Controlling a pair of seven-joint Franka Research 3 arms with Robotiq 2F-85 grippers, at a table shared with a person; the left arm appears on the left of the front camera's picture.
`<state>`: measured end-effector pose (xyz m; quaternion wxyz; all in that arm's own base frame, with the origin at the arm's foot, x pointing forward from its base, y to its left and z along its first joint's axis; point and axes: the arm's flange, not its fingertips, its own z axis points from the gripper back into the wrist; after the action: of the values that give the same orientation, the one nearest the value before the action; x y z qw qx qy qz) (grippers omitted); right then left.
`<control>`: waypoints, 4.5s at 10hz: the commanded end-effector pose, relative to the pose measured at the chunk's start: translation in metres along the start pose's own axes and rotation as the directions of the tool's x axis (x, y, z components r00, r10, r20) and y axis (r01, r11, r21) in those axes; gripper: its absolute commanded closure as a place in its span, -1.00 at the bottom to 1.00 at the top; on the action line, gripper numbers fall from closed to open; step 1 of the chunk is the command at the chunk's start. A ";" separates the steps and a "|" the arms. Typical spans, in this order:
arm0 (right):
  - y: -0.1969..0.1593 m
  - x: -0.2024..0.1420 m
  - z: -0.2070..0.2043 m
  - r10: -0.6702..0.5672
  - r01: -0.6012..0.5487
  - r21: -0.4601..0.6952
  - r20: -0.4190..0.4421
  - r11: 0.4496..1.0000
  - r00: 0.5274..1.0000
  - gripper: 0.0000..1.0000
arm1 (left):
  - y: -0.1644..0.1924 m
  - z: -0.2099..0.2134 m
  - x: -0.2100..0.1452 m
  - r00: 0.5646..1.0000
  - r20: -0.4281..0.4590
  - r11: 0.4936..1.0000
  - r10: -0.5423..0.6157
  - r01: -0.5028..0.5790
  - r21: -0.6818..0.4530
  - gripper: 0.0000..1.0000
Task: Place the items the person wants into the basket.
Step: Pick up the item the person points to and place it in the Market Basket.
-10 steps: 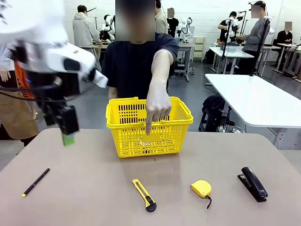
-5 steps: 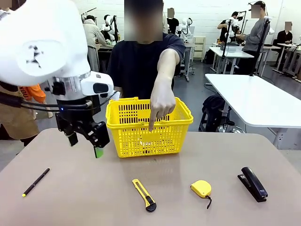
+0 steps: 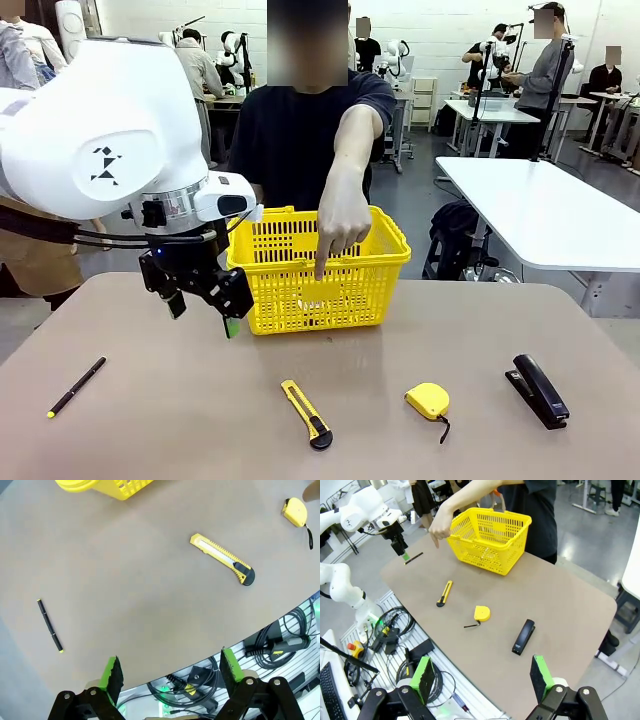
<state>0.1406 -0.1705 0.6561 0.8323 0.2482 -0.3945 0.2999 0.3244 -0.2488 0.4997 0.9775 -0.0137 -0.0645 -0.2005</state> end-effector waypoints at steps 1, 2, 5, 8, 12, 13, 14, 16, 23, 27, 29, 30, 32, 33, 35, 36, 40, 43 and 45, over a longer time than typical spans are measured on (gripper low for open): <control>0.000 -0.001 -0.001 0.003 -0.003 0.007 0.002 1.000 1.000 -1.00 | -0.001 0.005 -0.006 1.000 0.002 1.000 -0.004 0.004 0.007 -1.00; 0.000 -0.001 -0.001 0.003 -0.003 0.007 0.002 1.000 1.000 -1.00 | -0.001 0.005 -0.006 1.000 0.002 1.000 -0.004 0.004 0.007 -1.00; 0.000 -0.001 -0.001 0.003 -0.003 0.007 0.002 1.000 1.000 -1.00 | -0.001 0.005 -0.006 1.000 0.002 1.000 -0.004 0.004 0.007 -1.00; 0.000 -0.001 -0.001 0.003 -0.003 0.007 0.002 1.000 1.000 -1.00 | -0.019 -0.021 0.005 0.997 -0.003 0.997 0.072 -0.072 0.043 -1.00; 0.000 -0.001 -0.001 0.003 -0.003 0.007 0.002 1.000 1.000 -1.00 | -0.071 -0.082 0.023 0.983 0.104 0.980 0.150 -0.162 0.113 -1.00; 0.000 -0.001 -0.001 0.003 -0.003 0.007 0.002 1.000 1.000 -1.00 | -0.081 -0.094 0.030 0.979 0.113 0.977 0.170 -0.183 0.111 -1.00; 0.000 -0.001 -0.001 0.003 -0.003 0.007 0.002 1.000 1.000 -1.00 | -0.091 -0.107 0.036 0.974 0.106 0.971 0.198 -0.210 0.114 -1.00; 0.000 -0.001 -0.001 0.003 -0.003 0.007 0.002 1.000 1.000 -1.00 | -0.103 -0.132 0.057 0.950 0.055 0.947 0.306 -0.310 0.084 -1.00; 0.000 -0.001 -0.001 0.003 -0.003 0.007 0.002 1.000 1.000 -1.00 | -0.121 -0.182 0.074 0.891 -0.005 0.890 0.455 -0.454 0.041 -1.00; 0.000 -0.001 -0.001 0.003 -0.003 0.007 0.002 1.000 1.000 -1.00 | -0.122 -0.194 0.066 0.901 -0.003 0.901 0.434 -0.434 0.023 -1.00; 0.000 -0.001 -0.001 0.003 -0.003 0.007 0.002 1.000 1.000 -1.00 | -0.121 -0.201 0.064 0.908 -0.034 0.909 0.417 -0.416 0.031 -1.00; 0.000 -0.001 -0.001 0.003 -0.003 0.007 0.002 1.000 1.000 -1.00 | -0.121 -0.202 0.063 0.908 -0.036 0.909 0.417 -0.416 0.032 -1.00; 0.000 -0.001 -0.001 0.003 -0.003 0.007 0.002 1.000 1.000 -1.00 | -0.121 -0.202 0.062 0.911 -0.040 0.911 0.412 -0.411 0.031 -1.00; 0.000 -0.001 -0.001 0.003 -0.003 0.007 0.002 1.000 1.000 -1.00 | -0.121 -0.203 0.062 0.912 -0.038 0.913 0.408 -0.407 0.029 -1.00; 0.000 -0.001 -0.001 0.003 -0.003 0.007 0.002 1.000 1.000 -1.00 | -0.121 -0.206 0.062 0.913 -0.051 0.914 0.404 -0.403 0.039 -1.00; 0.000 -0.001 -0.001 0.003 -0.003 0.007 0.002 1.000 1.000 -1.00 | -0.121 -0.207 0.062 0.913 -0.056 0.915 0.404 -0.402 0.043 -1.00; 0.000 -0.001 -0.001 0.003 -0.003 0.007 0.002 1.000 1.000 -1.00 | -0.121 -0.211 0.061 0.930 -0.043 0.930 0.366 -0.365 0.038 -0.64; 0.000 -0.001 -0.001 0.003 -0.003 0.007 0.002 1.000 1.000 -1.00 | -0.121 -0.211 0.060 0.932 -0.051 0.933 0.359 -0.357 0.044 1.00; 0.000 -0.001 -0.001 0.003 -0.003 0.007 0.002 1.000 1.000 -1.00 | -0.121 -0.212 0.060 0.931 -0.054 0.933 0.360 -0.358 0.046 1.00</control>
<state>0.1405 -0.1708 0.6560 0.8324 0.2483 -0.3946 0.2995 0.3583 -0.3961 0.3080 0.9996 -0.0054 -0.0253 -0.0123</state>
